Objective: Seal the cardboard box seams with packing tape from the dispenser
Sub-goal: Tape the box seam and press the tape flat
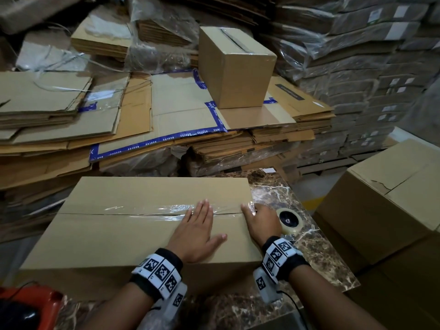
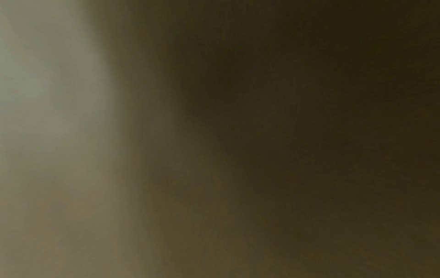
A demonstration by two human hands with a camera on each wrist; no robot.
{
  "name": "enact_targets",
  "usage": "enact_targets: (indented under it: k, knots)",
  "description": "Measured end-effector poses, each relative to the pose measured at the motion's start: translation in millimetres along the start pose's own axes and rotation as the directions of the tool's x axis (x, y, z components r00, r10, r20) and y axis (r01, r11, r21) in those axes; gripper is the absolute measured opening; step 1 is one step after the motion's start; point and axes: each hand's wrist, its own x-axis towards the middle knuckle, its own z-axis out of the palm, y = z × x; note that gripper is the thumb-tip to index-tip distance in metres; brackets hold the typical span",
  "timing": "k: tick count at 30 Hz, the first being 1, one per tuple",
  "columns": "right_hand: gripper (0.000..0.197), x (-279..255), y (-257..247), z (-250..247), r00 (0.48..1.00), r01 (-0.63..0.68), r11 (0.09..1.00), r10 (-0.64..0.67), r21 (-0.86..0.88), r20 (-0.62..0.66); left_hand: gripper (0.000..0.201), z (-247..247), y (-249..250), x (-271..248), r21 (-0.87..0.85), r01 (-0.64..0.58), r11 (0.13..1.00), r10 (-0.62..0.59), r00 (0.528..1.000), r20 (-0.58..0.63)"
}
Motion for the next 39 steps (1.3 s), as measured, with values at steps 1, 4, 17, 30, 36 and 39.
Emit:
enact_targets:
  k: [1,4,17,30,36,39]
  knots:
    - [0.05,0.7,0.8,-0.3,1.0,-0.001,1.0,0.001,0.016,0.006,0.094,-0.2,0.2,-0.1,0.002,-0.001,1.0,0.001,1.0,0.0]
    - [0.046,3.1,2.9,-0.7,1.0,-0.016,0.996,0.014,0.083,0.023,0.092,-1.5,0.3,-0.8,0.008,0.001,1.0,-0.001,1.0,0.0]
    - [0.07,-27.9,-45.5,-12.6,0.866,0.39,0.89,-0.268,-0.237,0.421,0.091,-0.6,-13.6,-19.4,-0.025,0.151,0.988,-0.152,0.983,-0.101]
    - [0.069,-27.2,-21.9,-26.7,0.783,0.423,0.883,-0.244,-0.203,0.572,0.072,-5.9,-16.1,-23.3,0.008,0.099,0.995,-0.098,0.994,-0.043]
    - [0.061,-23.9,-13.4,-32.9,0.755,0.495,0.844,-0.302,-0.205,0.583,0.076,-8.2,-1.0,-3.9,0.044,-0.069,0.997,0.068,0.997,0.025]
    - [0.06,-17.8,-13.2,-37.3,0.73,0.483,0.858,-0.286,-0.173,0.621,0.089,-7.2,-14.0,-11.6,0.031,-0.032,0.999,0.031,0.999,0.01]
